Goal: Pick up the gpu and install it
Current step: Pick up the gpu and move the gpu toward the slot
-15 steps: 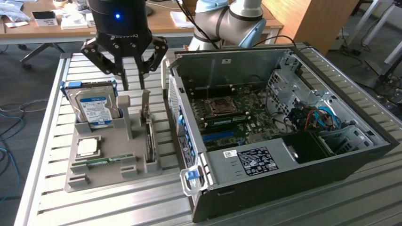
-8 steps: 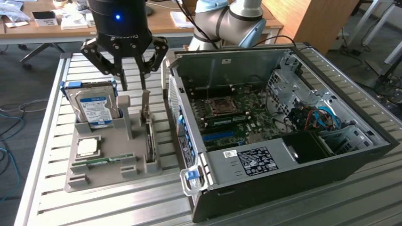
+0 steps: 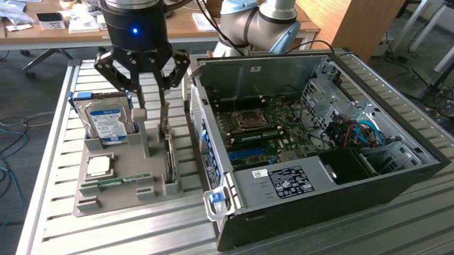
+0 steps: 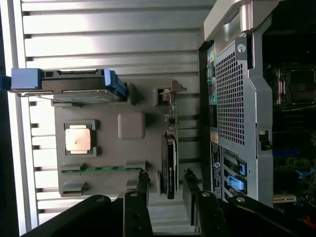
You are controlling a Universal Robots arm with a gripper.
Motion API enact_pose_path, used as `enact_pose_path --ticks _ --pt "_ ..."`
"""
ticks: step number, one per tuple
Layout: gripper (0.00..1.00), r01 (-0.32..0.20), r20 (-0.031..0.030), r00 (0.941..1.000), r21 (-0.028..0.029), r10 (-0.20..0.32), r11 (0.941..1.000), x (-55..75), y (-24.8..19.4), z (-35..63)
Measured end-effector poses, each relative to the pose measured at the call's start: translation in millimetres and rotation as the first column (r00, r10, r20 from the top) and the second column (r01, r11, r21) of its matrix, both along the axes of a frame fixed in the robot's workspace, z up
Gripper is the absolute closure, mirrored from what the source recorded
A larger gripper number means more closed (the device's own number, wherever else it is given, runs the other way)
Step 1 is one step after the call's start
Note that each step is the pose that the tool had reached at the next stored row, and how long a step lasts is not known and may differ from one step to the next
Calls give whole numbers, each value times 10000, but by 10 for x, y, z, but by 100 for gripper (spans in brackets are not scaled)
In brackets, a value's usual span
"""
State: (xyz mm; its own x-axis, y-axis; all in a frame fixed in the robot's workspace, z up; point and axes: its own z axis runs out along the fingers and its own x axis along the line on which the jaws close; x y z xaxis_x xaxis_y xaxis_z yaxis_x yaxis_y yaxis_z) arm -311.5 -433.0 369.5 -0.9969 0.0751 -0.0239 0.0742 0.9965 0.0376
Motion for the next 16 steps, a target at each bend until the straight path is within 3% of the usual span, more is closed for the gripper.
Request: enact_pose_path --ticks 9,16 --pt "58 0 0 10000 -1 0 10000 0 0 -142" --pt "58 0 -1 10000 -3 0 10000 0 0 -178"
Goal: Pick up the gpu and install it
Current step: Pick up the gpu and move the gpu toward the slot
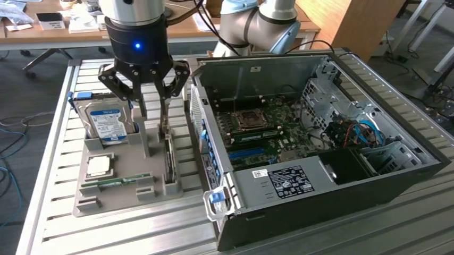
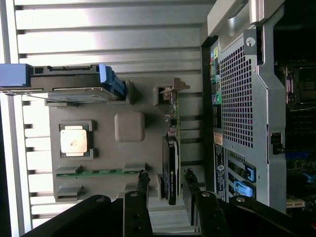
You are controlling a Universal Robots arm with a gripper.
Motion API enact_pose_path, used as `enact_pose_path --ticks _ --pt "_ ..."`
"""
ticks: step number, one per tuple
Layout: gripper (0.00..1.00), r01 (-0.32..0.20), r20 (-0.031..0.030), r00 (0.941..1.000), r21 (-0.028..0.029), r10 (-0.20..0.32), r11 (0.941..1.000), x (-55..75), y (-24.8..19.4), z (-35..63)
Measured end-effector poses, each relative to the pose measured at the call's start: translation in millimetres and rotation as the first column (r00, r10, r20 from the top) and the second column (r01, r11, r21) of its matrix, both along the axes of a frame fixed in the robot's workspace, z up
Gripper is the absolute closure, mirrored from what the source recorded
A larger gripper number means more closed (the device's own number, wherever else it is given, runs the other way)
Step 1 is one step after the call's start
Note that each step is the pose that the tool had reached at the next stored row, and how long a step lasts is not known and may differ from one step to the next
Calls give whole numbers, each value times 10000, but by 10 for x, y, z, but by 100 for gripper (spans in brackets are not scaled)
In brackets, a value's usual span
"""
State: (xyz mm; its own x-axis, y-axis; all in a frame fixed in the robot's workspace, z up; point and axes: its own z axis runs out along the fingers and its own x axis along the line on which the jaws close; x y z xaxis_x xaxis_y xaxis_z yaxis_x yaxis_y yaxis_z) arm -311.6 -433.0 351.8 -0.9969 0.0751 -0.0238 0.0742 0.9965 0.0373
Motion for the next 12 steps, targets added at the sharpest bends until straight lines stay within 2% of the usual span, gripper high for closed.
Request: enact_pose_path --ticks 12 --pt "58 0 1 10000 1 0 10000 10 0 -4"
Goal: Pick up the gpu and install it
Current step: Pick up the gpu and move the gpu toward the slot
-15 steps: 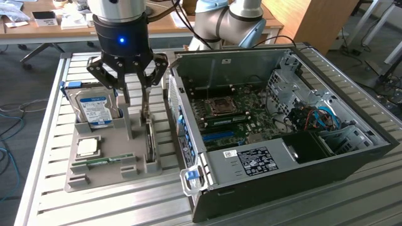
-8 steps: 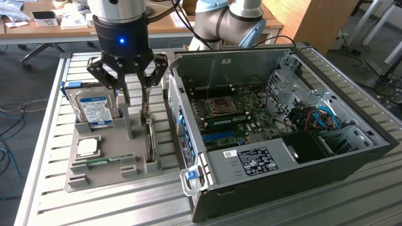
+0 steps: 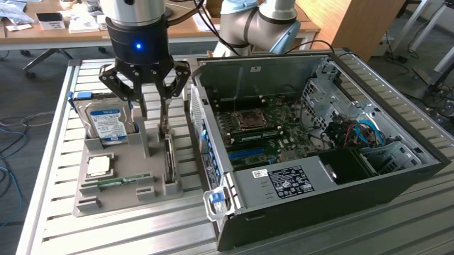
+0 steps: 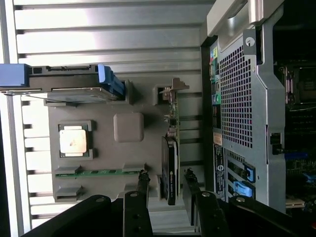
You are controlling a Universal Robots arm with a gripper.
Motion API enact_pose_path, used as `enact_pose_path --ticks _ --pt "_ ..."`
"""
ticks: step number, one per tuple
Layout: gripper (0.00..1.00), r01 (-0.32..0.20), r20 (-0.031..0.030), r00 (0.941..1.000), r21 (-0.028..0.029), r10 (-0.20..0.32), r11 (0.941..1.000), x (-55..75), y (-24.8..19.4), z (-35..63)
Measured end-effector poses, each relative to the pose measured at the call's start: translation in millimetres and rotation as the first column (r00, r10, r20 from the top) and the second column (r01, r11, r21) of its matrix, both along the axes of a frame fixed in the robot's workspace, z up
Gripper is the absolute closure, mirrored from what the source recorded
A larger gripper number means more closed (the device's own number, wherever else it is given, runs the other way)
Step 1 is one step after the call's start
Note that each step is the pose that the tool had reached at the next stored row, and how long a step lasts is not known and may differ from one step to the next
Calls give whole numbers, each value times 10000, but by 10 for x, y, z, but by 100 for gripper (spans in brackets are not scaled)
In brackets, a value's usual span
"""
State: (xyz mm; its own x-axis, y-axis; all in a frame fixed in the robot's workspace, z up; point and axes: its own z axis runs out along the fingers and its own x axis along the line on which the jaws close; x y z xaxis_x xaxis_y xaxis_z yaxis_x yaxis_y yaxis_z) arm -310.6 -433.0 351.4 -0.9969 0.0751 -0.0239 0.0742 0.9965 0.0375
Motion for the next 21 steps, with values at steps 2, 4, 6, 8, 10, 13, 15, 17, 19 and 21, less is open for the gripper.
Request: enact_pose_path --ticks 2,4,6,8,10,13,15,17,19,21 --pt "58 0 0 10000 0 0 10000 1 0 -7" --pt "58 0 -1 10000 0 0 10000 1 0 -25" --pt "58 0 -2 10000 -1 0 10000 1 0 -50" --pt "58 0 -1 10000 0 0 10000 1 0 -80" --pt "58 0 0 10000 1 0 10000 2 0 -115" --pt "58 0 0 10000 1 0 10000 1 0 -161" --pt "58 -1 -1 10000 0 1 10000 1 0 -180" --pt "58 0 -1 10000 0 0 10000 1 0 -198" --pt "58 0 -1 10000 0 0 10000 1 0 -220" --pt "58 0 -1 10000 0 0 10000 1 0 -240"
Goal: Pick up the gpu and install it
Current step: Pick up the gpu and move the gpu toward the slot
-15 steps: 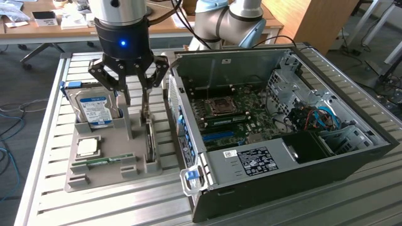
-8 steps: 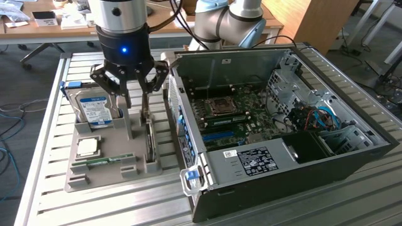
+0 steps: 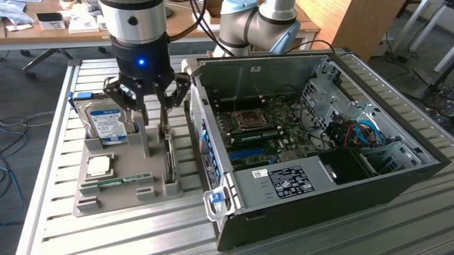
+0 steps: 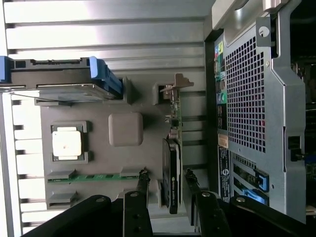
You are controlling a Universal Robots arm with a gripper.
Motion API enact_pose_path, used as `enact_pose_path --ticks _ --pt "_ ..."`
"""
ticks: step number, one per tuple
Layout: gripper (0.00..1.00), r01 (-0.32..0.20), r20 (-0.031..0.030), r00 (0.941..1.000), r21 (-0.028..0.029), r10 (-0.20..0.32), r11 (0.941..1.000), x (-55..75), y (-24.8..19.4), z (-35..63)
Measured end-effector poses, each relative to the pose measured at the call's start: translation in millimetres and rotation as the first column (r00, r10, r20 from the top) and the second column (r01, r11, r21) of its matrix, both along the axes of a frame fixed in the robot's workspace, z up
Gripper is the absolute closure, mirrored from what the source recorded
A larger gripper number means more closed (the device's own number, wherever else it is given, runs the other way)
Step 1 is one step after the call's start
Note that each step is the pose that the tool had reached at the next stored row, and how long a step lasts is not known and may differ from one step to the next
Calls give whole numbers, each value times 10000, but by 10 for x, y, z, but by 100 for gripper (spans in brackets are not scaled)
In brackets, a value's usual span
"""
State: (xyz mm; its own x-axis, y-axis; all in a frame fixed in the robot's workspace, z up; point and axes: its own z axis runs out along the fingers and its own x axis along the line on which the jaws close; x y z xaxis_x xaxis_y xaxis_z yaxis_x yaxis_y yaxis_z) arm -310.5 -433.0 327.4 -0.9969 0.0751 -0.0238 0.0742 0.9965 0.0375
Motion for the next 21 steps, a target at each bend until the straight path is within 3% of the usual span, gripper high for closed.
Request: enact_pose_path --ticks 21 --pt "58 0 -1 10000 -1 0 10000 0 0 -99"
